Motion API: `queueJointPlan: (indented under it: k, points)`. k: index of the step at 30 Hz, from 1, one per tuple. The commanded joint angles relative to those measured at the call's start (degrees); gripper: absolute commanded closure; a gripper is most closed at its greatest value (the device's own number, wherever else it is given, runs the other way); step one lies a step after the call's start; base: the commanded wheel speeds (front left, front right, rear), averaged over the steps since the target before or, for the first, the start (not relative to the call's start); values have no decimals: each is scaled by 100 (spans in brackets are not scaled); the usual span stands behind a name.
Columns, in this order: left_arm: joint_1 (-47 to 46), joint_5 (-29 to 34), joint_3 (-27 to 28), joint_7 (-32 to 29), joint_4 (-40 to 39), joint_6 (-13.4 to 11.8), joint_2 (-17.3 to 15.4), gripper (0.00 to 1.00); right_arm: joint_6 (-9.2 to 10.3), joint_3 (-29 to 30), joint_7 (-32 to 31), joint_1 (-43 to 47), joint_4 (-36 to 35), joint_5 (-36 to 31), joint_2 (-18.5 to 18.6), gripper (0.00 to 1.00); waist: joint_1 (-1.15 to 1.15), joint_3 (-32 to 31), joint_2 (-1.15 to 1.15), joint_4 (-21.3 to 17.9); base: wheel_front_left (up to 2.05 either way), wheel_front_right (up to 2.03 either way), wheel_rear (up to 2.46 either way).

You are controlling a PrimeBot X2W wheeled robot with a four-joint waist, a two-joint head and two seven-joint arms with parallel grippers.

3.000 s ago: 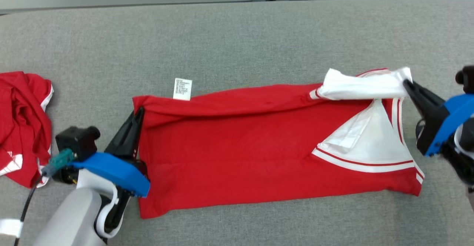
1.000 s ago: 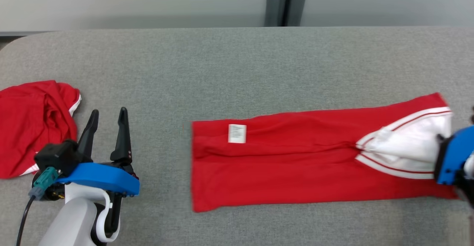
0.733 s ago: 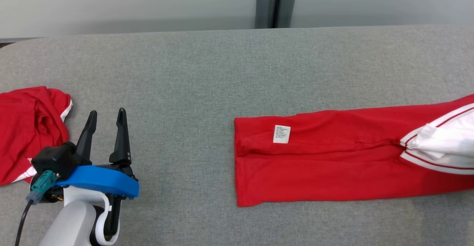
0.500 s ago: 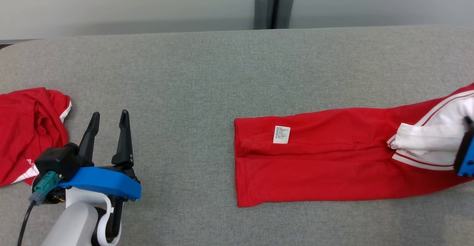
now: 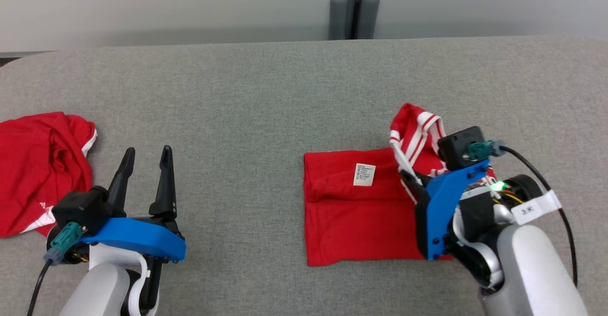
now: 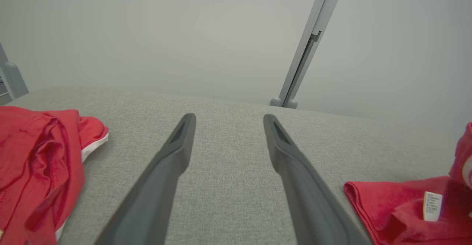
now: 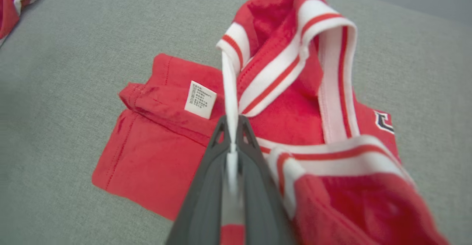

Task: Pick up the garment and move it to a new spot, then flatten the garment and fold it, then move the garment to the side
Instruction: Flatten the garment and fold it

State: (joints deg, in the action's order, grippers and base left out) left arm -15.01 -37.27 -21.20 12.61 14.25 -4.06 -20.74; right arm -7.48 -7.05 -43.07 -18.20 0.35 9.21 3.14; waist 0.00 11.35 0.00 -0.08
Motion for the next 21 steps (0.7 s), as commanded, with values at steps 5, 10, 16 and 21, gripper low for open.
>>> queueJointPlan:
  k: [5, 10, 16, 21]
  points:
    - [-108, 28, -69, -29, -16, 8, 36, 0, -3, -747, 288, -367, 567, 507, -20, 100, 0, 41, 0, 150, 0, 0, 0]
    - [-208, 35, -128, -21, 26, 42, 95, 0, -3, -1133, 429, -666, 1161, 757, -19, 100, 0, 94, 0, 316, 0, 0, 0]
    - [-279, 19, -165, 15, 114, 83, 150, 0, -3, -1222, 725, -878, 1669, 990, -22, 0, 0, 137, 0, 412, 0, 0, 0]
    - [-281, -14, -134, 63, 192, 90, 133, 0, -3, -1218, 1056, -1026, 1495, 1318, -22, 0, 0, 95, 0, 375, 0, 0, 0]
